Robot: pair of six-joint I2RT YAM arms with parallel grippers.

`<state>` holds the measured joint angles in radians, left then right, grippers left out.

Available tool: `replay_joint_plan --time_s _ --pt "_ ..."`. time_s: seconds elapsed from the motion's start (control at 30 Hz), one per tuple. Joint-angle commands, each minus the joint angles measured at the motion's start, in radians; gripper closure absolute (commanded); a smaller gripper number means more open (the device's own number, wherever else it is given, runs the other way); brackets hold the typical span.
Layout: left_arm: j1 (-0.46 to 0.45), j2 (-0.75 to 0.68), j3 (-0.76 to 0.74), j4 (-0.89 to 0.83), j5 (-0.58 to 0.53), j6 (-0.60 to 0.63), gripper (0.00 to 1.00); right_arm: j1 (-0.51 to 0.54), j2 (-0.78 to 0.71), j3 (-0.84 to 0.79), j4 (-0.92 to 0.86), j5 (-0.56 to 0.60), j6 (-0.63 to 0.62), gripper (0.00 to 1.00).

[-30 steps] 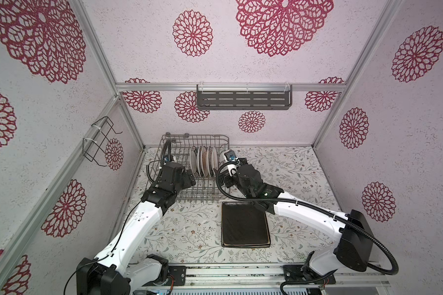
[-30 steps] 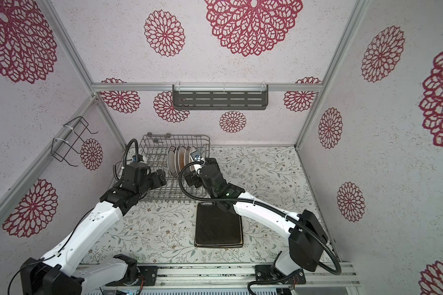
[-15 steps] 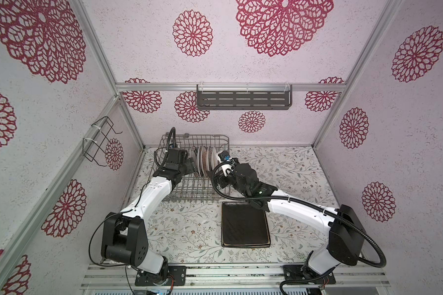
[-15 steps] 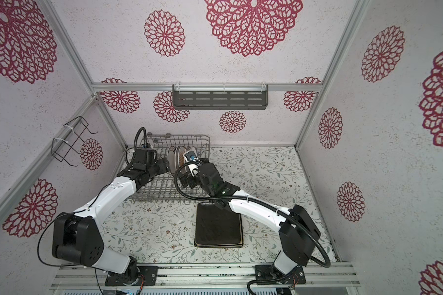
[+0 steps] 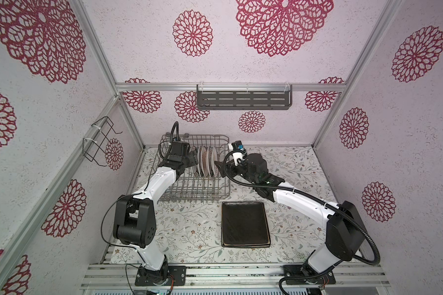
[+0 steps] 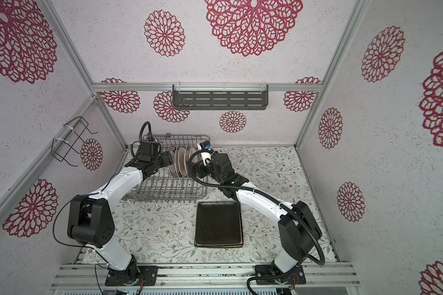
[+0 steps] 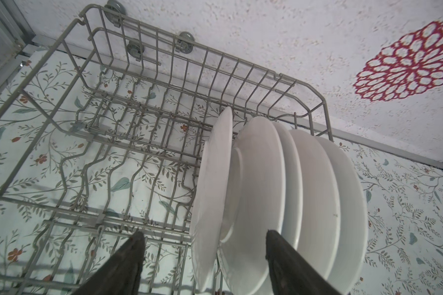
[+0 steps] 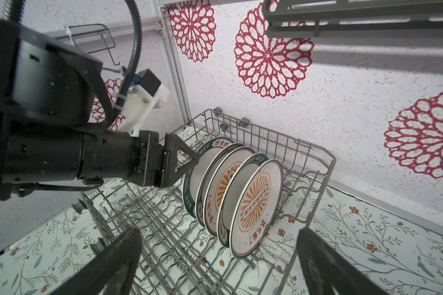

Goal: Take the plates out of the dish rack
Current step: 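Open both grippers and move them back toward the dish rack, then lower the left gripper onto the green-rimmed white plate and grasp its rim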

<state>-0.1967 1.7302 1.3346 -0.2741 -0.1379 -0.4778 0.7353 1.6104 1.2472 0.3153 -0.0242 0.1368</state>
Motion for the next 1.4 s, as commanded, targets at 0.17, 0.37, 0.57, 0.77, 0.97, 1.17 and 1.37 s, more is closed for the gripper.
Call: replay_joint_plan --time_s 0.17,0.37,0.57,0.77,0.97,1.17,1.37 --pt "0.016 0.059 0.049 0.015 0.018 0.037 0.29 -0.036 0.015 0.029 0.049 -0.088 0.038 0.03" --pt "0.021 0.102 0.089 0.003 0.030 0.050 0.44 -0.051 0.028 0.025 0.052 -0.098 0.040 0.03" --pt "0.023 0.125 0.111 -0.002 0.041 0.050 0.70 -0.065 0.036 0.027 0.046 -0.115 0.038 0.03" --pt "0.023 0.143 0.135 -0.015 0.039 0.058 0.78 -0.072 0.036 0.023 0.041 -0.118 0.035 0.03" --pt "0.023 0.156 0.152 -0.021 0.043 0.059 0.83 -0.077 0.033 0.015 0.036 -0.120 0.035 0.03" --pt "0.020 0.174 0.178 -0.043 0.036 0.065 0.90 -0.080 0.031 0.014 0.027 -0.121 0.034 0.03" --pt "0.009 0.171 0.194 -0.059 0.018 0.071 0.98 -0.083 0.025 0.001 0.025 -0.114 0.033 0.03"
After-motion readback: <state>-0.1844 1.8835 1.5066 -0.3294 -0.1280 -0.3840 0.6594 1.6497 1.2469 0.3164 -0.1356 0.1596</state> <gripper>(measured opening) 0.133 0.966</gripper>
